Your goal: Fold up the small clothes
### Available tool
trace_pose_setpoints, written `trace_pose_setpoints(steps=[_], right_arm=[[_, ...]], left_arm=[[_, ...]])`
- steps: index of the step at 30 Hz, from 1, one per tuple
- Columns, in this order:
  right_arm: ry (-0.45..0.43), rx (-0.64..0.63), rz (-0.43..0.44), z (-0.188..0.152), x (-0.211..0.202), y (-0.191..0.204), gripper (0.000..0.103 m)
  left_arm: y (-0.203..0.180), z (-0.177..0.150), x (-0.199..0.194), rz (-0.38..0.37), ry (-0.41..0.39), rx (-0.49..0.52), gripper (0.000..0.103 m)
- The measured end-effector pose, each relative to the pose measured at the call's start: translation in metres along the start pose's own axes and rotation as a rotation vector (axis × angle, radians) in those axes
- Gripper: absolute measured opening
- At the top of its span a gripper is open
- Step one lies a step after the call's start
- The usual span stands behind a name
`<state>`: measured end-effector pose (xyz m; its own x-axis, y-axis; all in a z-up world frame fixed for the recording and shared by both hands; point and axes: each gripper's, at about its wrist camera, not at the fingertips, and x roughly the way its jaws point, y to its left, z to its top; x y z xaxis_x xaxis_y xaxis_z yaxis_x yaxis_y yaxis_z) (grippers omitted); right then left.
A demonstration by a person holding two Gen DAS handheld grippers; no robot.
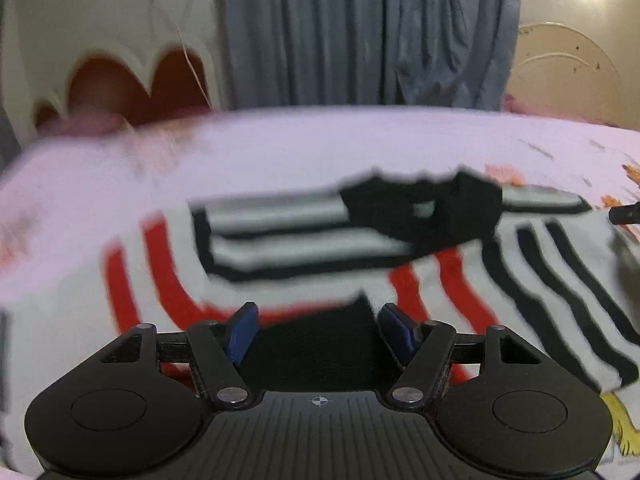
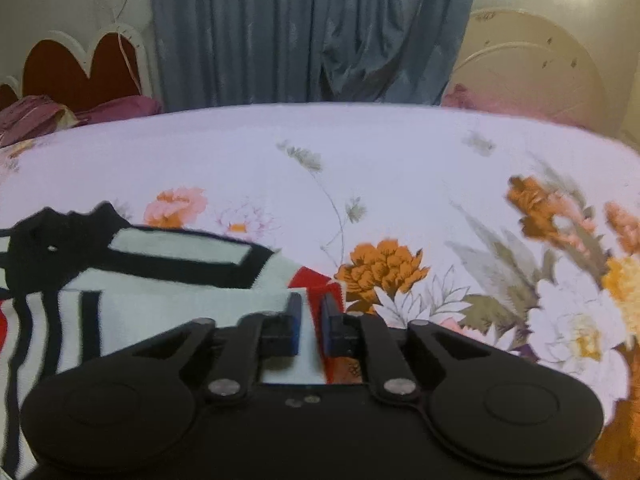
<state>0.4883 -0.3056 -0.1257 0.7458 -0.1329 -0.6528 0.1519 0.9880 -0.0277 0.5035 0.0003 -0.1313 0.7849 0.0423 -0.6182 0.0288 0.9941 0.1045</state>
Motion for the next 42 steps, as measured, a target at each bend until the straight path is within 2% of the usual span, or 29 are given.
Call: trace_pose_setpoints(steps=[2, 3, 6, 7, 8, 9, 11, 14, 17, 19, 20, 21, 22, 24, 25, 27, 30, 33, 35, 39, 42], right_arm=[[-0.026, -0.016, 0.062, -0.005, -0.012, 0.022, 0.015], [-0.034, -0.022, 0.101, -0.007, -0.015, 0.034, 0.015], [0.006, -0.052, 0.240, -0.011, -0.011, 0.072, 0.014], [0.019, -0.066, 0.268, -0.012, -0.007, 0.082, 0.014], [0.033, -0.069, 0.287, -0.013, -0.003, 0.089, 0.007], [0.056, -0.045, 0.290, -0.012, 0.004, 0.091, 0.009], [0.073, 0.006, 0.289, -0.012, 0.014, 0.084, 0.006], [0.044, 0.023, 0.194, -0.011, 0.013, 0.071, 0.005], [0.051, 0.029, 0.199, -0.013, 0.015, 0.069, 0.006], [0.049, 0.021, 0.187, -0.008, 0.005, 0.074, 0.017], [0.010, 0.022, 0.193, -0.007, -0.007, 0.074, 0.025], [-0.018, 0.013, 0.182, -0.008, -0.016, 0.074, 0.029], [-0.004, 0.010, 0.165, -0.012, -0.017, 0.074, 0.030], [0.086, 0.020, 0.168, -0.022, -0.005, 0.073, 0.028], [0.086, 0.003, 0.159, -0.026, -0.003, 0.076, 0.028], [0.078, -0.018, 0.138, -0.023, -0.012, 0.081, 0.028], [0.024, 0.019, 0.130, -0.022, -0.030, 0.081, 0.029], [0.109, -0.022, 0.096, -0.033, -0.019, 0.089, 0.029], [0.101, -0.039, 0.079, -0.031, -0.023, 0.095, 0.030], [0.043, 0.005, 0.100, -0.026, -0.042, 0.097, 0.029], [0.027, 0.020, 0.132, -0.025, -0.053, 0.105, 0.030]], left_arm=[[-0.014, 0.008, -0.009, -0.059, -0.040, 0.005, 0.072], [-0.020, 0.012, -0.006, -0.115, -0.031, -0.003, 0.078], [-0.027, 0.016, 0.007, -0.288, 0.000, -0.103, 0.078], [-0.027, 0.015, 0.014, -0.326, 0.014, -0.139, 0.074], [-0.024, 0.013, 0.024, -0.337, 0.040, -0.186, 0.074], [-0.019, 0.009, 0.034, -0.345, 0.071, -0.221, 0.074], [-0.010, 0.004, 0.040, -0.370, 0.059, -0.240, 0.074], [-0.017, 0.001, 0.035, -0.326, 0.051, -0.120, 0.074], [-0.023, 0.000, 0.032, -0.313, 0.050, -0.086, 0.074], [-0.022, 0.005, 0.021, -0.294, 0.028, -0.082, 0.075], [-0.022, 0.005, 0.017, -0.279, 0.019, -0.071, 0.075], [-0.021, 0.003, 0.017, -0.262, 0.041, -0.070, 0.075], [-0.015, 0.001, 0.018, -0.262, 0.076, -0.077, 0.075], [-0.016, -0.003, 0.022, -0.256, 0.071, -0.051, 0.075], [-0.015, -0.004, 0.020, -0.254, 0.071, -0.044, 0.075], [-0.011, -0.003, 0.016, -0.261, 0.069, -0.060, 0.075], [-0.003, -0.006, 0.013, -0.256, 0.069, -0.079, 0.075], [-0.001, -0.009, 0.013, -0.259, 0.078, -0.058, 0.075], [0.003, -0.008, 0.010, -0.266, 0.079, -0.063, 0.075], [0.037, -0.012, -0.006, -0.243, 0.043, -0.157, 0.075], [0.077, -0.022, -0.024, -0.173, 0.020, -0.213, 0.075]])
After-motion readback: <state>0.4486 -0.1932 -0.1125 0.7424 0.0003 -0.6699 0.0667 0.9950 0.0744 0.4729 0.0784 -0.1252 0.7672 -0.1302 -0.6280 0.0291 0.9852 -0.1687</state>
